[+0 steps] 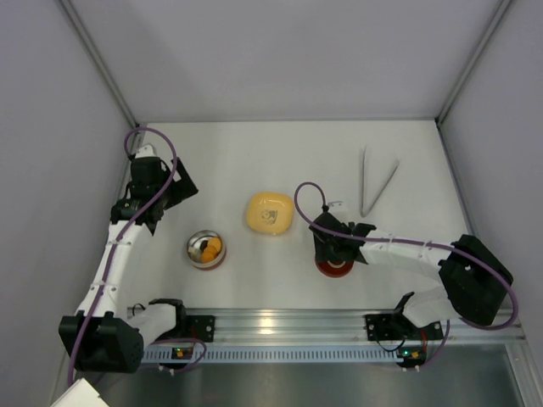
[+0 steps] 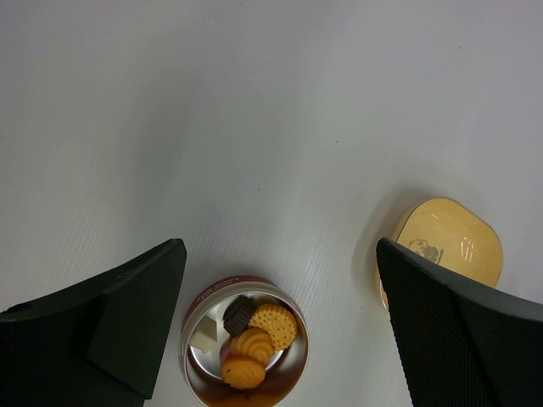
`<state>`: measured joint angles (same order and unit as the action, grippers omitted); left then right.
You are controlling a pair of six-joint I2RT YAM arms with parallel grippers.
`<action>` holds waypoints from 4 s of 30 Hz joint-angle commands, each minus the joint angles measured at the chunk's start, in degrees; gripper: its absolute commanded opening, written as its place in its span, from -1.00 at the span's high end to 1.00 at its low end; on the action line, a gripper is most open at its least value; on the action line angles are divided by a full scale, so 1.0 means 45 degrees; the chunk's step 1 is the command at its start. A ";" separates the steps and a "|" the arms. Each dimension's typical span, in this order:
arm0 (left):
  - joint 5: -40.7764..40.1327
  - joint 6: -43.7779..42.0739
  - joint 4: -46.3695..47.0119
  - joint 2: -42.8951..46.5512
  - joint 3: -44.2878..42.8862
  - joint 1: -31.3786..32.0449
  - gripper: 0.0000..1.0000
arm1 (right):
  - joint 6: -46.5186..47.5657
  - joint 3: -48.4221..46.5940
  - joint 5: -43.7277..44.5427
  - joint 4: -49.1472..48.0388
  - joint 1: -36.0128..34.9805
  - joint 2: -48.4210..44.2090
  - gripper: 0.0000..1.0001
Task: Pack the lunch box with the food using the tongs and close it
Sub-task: Pick up the box lid from the center of the board, then close the box lid on the packing box.
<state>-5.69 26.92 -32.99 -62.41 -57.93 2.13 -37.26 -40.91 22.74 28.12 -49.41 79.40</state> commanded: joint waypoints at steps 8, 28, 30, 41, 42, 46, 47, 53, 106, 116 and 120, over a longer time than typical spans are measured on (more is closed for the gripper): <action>0.0113 -0.0064 0.0711 0.0002 0.0042 -0.0083 -0.98 | 0.0212 0.0691 -0.0757 -0.0995 -0.0114 0.0071 -0.30; 0.0132 -0.0064 0.0711 -0.0076 0.0042 -0.0083 -0.98 | 0.0564 0.1121 -0.1322 -0.0897 -0.0075 -0.0337 -0.18; 0.0152 -0.0083 0.0730 -0.0115 0.0042 -0.0083 -0.98 | 0.0642 0.1277 -0.1459 -0.1014 -0.0056 -0.0475 -0.18; 0.0152 -0.0064 0.0711 -0.0193 0.0022 -0.0083 -0.98 | 0.1267 0.0947 -0.1949 -0.1268 -0.0075 0.0227 -0.27; 0.0152 -0.0083 0.0711 -0.0193 0.0022 -0.0083 -0.98 | 0.1287 0.0926 -0.1968 -0.1210 -0.0075 0.0286 -0.27; 0.0152 -0.0083 0.0711 -0.0174 0.0022 -0.0083 -0.98 | 0.1287 0.0790 -0.2046 -0.1249 -0.0075 0.0481 -0.03; 0.0152 -0.0083 0.0711 -0.0174 0.0022 -0.0083 -0.98 | 0.1306 0.0770 -0.2065 -0.1249 -0.0075 0.0501 0.08; 0.0152 -0.0083 0.0711 -0.0154 0.0003 -0.0083 -0.98 | 0.1150 0.0536 -0.1890 -0.0821 -0.0075 0.0443 0.55; -0.1509 0.1225 -0.0422 -0.0154 -0.1265 -0.1411 -0.98 | 0.2790 -1.2410 -0.2787 0.1486 -0.1812 0.6570 0.68; -0.2191 0.1576 -0.0773 0.0158 -0.2380 -0.1411 -0.98 | 0.2693 -1.6395 -0.3354 0.1935 -0.2906 0.9328 0.67; -0.2270 0.1694 -0.0774 0.0354 -0.3022 -0.1411 -0.98 | 0.2615 -1.6944 -0.3472 0.1877 -0.3161 0.9836 0.67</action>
<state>-14.46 33.39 -36.91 -63.33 -67.46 -3.79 -25.52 -113.14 7.94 35.66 -62.46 122.63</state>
